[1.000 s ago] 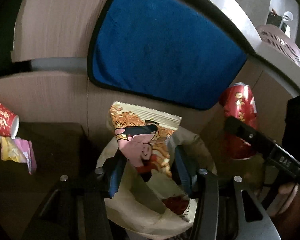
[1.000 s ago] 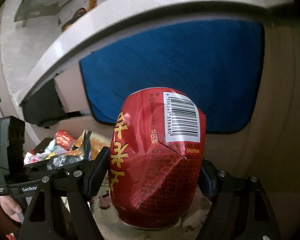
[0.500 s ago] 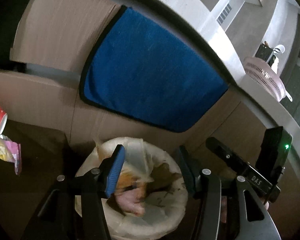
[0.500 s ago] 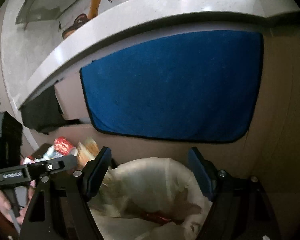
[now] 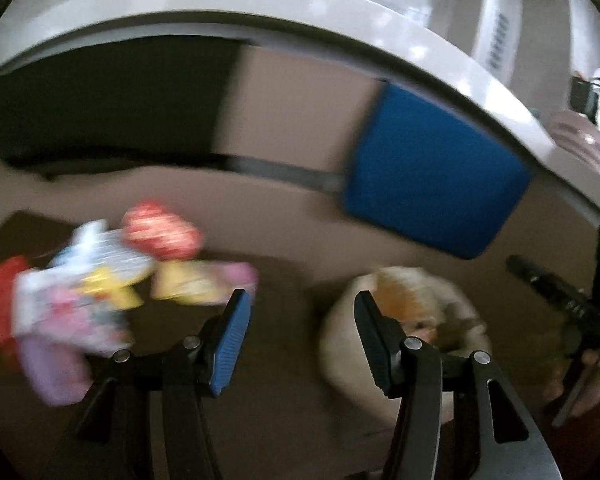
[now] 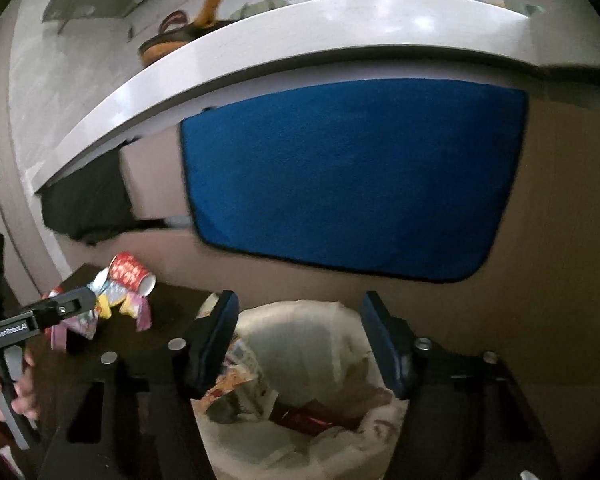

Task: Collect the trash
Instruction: 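Open both grippers over the bin to drop the snack bag and can, then grasp the white tissue pack with the left gripper while the right gripper grasps the pink-yellow wrapper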

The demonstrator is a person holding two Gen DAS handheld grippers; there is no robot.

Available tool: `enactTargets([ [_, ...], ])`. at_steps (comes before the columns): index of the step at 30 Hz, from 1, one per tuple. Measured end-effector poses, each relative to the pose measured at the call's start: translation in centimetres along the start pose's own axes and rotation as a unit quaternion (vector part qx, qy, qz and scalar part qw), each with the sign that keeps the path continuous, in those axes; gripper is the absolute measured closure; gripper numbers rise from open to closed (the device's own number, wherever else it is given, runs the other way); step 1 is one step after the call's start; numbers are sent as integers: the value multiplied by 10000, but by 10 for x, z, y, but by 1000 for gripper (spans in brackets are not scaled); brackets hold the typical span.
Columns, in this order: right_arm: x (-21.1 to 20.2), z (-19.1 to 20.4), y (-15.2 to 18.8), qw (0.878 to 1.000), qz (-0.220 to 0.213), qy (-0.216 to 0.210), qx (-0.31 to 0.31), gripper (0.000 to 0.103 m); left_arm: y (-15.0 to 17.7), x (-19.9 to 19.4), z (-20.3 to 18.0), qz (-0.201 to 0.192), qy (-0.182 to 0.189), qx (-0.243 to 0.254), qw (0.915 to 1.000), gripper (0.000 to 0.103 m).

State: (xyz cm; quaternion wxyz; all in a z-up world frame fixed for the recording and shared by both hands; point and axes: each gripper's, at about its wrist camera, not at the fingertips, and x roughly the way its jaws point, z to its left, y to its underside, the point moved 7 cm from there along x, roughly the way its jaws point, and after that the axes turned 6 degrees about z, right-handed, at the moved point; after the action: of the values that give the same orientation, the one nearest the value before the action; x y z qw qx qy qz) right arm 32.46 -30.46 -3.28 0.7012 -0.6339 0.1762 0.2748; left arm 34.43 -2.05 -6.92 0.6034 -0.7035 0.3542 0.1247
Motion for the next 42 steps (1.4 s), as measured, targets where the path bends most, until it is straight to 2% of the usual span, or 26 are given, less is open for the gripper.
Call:
enactTargets([
  [4,15,39,3,9995,93,-258,-155,48,13,-41,80,-134,-615,-458,9970,48],
  [7,31,73,6,9978,237,-536,-296,48,27,-63,130,-177,-867,-858,9924,48],
  [10,47,110,10,9950,379,-816,-427,48,42,-75,169,-115,-782,-1434,9865,48],
  [13,63,142,16,9920,517,-1029,-524,48,48,-74,183,-64,-541,-1764,9828,48],
  [16,78,164,25,9893,678,-1173,-542,48,42,-64,182,-96,-432,-1740,9838,48],
  [18,84,172,32,9883,770,-1197,-546,52,34,-50,186,-112,-662,-1754,9822,48],
  [25,89,167,42,9906,809,-937,-585,52,24,3,200,92,-1099,-2186,9696,49],
  [27,91,164,43,9909,818,-905,-574,52,23,5,196,0,-1153,-2109,9707,58],
  [30,95,164,48,9899,885,-946,-579,52,21,2,187,-64,-1107,-1850,9765,77],
  [35,108,179,54,9860,1038,-1144,-623,52,27,-24,170,-47,-909,-1510,9843,83],
  [38,117,194,53,9832,1086,-1263,-747,52,38,-51,159,16,-924,-1185,9886,83],
  [42,133,220,37,9792,975,-1265,-1252,52,58,-75,150,282,-945,-803,9919,83],
])
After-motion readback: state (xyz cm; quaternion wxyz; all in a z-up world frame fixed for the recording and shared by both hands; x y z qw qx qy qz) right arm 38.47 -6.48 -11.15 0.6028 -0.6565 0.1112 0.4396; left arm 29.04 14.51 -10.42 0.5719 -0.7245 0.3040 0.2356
